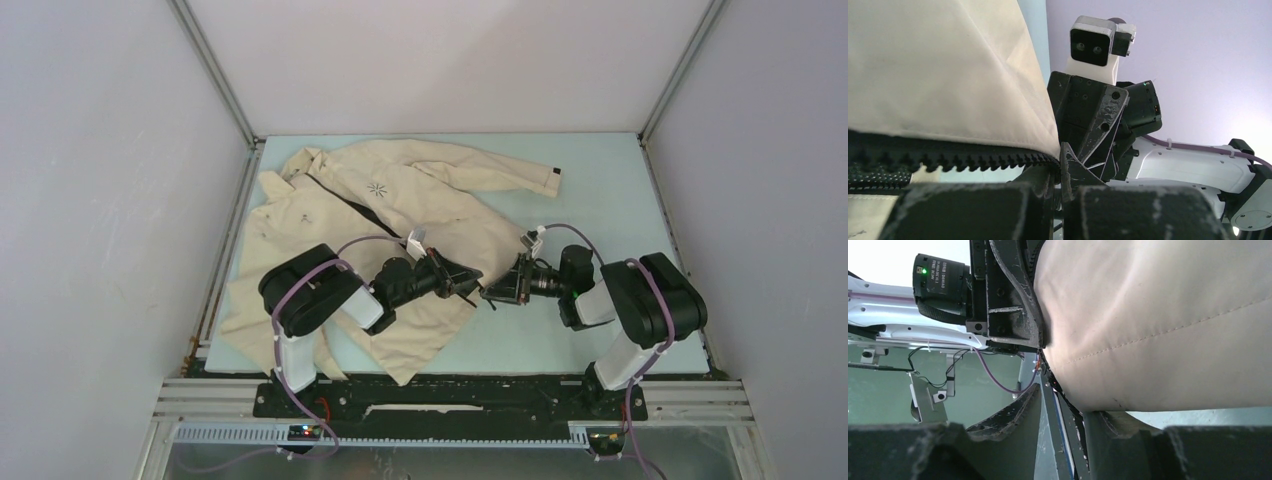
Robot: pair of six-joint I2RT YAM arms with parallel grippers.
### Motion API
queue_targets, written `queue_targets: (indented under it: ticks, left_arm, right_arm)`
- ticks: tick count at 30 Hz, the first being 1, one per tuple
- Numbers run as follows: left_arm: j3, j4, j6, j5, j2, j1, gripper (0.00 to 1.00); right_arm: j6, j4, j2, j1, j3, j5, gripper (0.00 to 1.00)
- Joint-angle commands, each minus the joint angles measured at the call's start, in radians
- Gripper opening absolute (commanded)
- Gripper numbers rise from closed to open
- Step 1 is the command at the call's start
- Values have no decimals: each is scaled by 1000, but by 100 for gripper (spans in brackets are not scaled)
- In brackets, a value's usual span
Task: Zip up the jacket
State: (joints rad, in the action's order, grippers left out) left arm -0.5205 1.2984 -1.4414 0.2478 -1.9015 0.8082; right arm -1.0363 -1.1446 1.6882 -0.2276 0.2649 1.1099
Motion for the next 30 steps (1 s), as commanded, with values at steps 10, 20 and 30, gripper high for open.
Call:
queue_targets:
  ticks: [10,20,30]
  left_arm:
    - [-15,23,-14,38,56,-2,0]
    - [-2,16,-13,42,58,-4,0]
    - [5,20,-25,57,58,-4,0]
  right_arm:
    - [74,61,-35,-9,22,-12,16]
    - [88,55,-62,24,11,17,10]
    - [120,85,-87,40,11,22,25]
